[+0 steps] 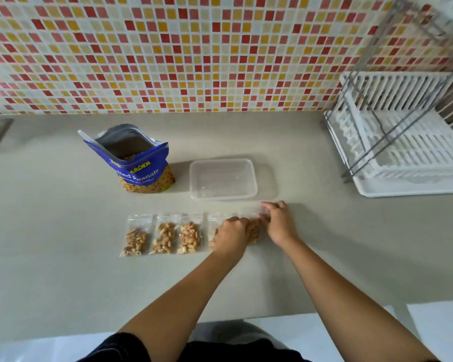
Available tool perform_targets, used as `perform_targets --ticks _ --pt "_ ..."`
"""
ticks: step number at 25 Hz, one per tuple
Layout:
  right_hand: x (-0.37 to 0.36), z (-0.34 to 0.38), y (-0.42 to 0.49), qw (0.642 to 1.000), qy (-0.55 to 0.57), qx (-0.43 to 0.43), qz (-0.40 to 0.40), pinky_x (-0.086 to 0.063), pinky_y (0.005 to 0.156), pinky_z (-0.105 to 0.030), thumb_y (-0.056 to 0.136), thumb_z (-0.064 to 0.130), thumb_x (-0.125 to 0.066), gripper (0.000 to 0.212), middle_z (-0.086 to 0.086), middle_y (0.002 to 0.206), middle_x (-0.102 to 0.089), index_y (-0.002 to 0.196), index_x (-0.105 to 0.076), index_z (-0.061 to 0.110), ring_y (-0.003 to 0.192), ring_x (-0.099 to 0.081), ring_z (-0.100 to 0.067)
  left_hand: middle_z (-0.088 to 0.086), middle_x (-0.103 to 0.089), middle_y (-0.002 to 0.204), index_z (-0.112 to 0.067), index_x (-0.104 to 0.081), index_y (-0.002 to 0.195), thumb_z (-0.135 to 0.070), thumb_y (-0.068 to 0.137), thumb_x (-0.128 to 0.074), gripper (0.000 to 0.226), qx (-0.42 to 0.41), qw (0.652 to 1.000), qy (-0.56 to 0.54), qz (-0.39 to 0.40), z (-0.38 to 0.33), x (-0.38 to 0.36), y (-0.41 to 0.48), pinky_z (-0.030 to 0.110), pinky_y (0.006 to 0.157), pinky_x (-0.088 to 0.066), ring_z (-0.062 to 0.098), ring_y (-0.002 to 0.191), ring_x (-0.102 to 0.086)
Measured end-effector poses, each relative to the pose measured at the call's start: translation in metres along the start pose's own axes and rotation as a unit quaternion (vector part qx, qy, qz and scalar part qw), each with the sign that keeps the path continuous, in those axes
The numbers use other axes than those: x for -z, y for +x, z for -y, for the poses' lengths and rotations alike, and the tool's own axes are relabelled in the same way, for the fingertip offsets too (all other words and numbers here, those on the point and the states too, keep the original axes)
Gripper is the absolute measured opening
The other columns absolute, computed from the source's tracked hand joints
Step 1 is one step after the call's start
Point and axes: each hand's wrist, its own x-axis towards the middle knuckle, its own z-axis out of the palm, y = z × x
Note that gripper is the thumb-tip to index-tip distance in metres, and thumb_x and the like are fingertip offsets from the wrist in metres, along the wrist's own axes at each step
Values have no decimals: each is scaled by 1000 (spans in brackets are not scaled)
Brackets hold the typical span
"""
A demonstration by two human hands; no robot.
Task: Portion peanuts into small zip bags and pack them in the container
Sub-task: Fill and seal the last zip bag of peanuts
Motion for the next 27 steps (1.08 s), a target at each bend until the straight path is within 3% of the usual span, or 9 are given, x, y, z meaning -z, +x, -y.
perform_targets --ticks 7,9,11,14,20,23,27 --pt "-4 -12 3 996 62 51 -25 -50 86 -40 80 9 -67 7 -13 99 -58 87 -67 9 86 -63 -31 14 -59 116 -6 -59 113 -2 91 -43 27 62 995 41 -67 -15 -16 4 33 89 -43 30 108 -51" --pt "-6 -16 1 995 75 68 -26 -50 82 -37 81 7 -66 9 -10 95 -63 89 -65 10 85 -63 -29 16 -61 113 -3 -56 110 1 90 -41 26 71 994 41 -67 -19 -15 4 34 85 -43 31 106 -53" --pt "-7 -17 -1 995 76 60 -23 -50 84 -36 82 6 -64 23 -10 95 -65 104 -64 9 87 -63 -27 19 -61 109 -1 -52 109 4 90 -38 24 87 993 29 -70 -24 -15 4 36 82 -44 34 103 -55" --pt "-6 -17 3 998 37 56 11 -45 94 -33 83 1 -59 38 -13 109 -59 120 -60 11 98 -59 -28 23 -61 107 0 -49 109 6 89 -36 24 105 991 -9 -78 -29 -16 7 40 82 -44 37 101 -56" --pt "2 -12 12 997 57 33 42 -43 97 -30 78 0 -64 25 -13 110 -54 101 -66 9 100 -59 -27 21 -58 114 -4 -52 113 6 86 -36 33 136 988 -41 -65 -30 -13 14 37 86 -40 36 107 -49" --pt "5 -10 8 994 90 49 31 -48 86 -34 80 3 -63 12 -9 95 -65 87 -64 13 91 -62 -28 17 -56 116 -7 -52 115 5 83 -37 38 120 990 -46 -53 -29 -10 12 33 86 -37 34 108 -45" --pt "12 -10 -10 972 234 24 1 -47 71 -22 85 8 -63 15 2 78 -64 81 -57 21 74 -61 -15 10 -57 101 -9 -55 98 2 82 -50 20 71 985 -131 -85 -18 -5 7 29 72 -43 27 92 -55"
